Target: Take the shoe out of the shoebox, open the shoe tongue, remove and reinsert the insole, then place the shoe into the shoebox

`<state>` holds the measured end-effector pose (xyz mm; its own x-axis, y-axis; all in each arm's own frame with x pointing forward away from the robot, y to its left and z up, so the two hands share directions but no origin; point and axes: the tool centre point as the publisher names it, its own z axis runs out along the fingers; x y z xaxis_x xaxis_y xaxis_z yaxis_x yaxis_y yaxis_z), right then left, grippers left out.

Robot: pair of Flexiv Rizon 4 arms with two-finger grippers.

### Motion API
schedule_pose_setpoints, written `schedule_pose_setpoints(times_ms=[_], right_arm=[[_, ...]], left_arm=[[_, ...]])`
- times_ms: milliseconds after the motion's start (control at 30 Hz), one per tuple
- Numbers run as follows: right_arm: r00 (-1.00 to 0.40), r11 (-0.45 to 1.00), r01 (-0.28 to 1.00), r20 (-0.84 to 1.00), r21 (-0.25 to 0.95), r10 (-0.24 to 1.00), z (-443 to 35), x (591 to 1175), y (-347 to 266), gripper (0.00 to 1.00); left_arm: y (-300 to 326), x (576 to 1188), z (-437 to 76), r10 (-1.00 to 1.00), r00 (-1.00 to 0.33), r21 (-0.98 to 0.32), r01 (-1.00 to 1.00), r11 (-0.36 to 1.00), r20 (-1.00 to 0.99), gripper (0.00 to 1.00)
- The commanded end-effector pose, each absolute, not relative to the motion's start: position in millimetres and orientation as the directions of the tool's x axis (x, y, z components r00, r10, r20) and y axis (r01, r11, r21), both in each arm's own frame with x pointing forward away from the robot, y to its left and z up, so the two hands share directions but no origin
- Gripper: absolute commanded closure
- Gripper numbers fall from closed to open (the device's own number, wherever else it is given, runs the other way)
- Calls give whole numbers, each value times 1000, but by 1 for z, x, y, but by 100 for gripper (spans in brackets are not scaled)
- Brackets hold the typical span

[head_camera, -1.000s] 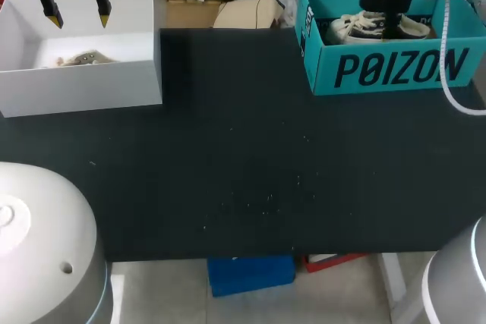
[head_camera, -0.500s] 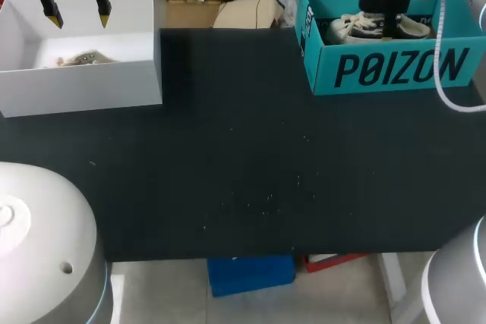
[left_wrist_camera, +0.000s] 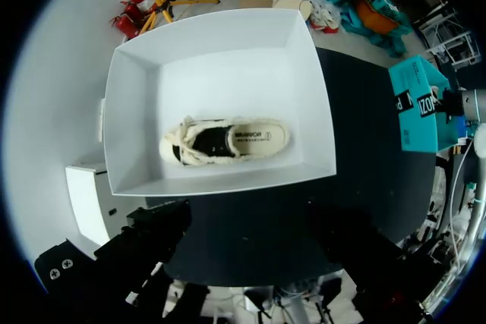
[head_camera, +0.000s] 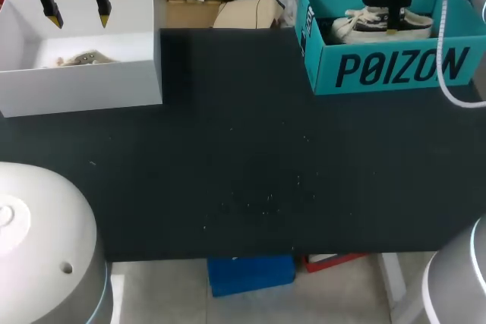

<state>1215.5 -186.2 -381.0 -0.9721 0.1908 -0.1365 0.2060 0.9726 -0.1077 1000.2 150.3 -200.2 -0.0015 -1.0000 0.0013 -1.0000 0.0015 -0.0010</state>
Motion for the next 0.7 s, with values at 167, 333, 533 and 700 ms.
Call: schedule_pose_setpoints(times_ms=[167,333,533,700], right_arm=[[-955,967,224,-228,-124,192,-308,1183,-190,100],[-941,964,224,-289,-141,176,-273,1170,-185,100],[-920,968,204,-365,-146,139,-229,1156,-179,100],[-906,969,172,-413,-175,86,-195,1141,-181,100]], left_arm=[[150,1000,-200,-1000,-1,0,-1000,1,1,0],[150,1000,-200,-1000,-1,0,-1000,1,1,0],[150,1000,-200,-1000,-1,0,-1000,1,1,0],[150,1000,-200,-1000,-1,0,-1000,1,1,0]])
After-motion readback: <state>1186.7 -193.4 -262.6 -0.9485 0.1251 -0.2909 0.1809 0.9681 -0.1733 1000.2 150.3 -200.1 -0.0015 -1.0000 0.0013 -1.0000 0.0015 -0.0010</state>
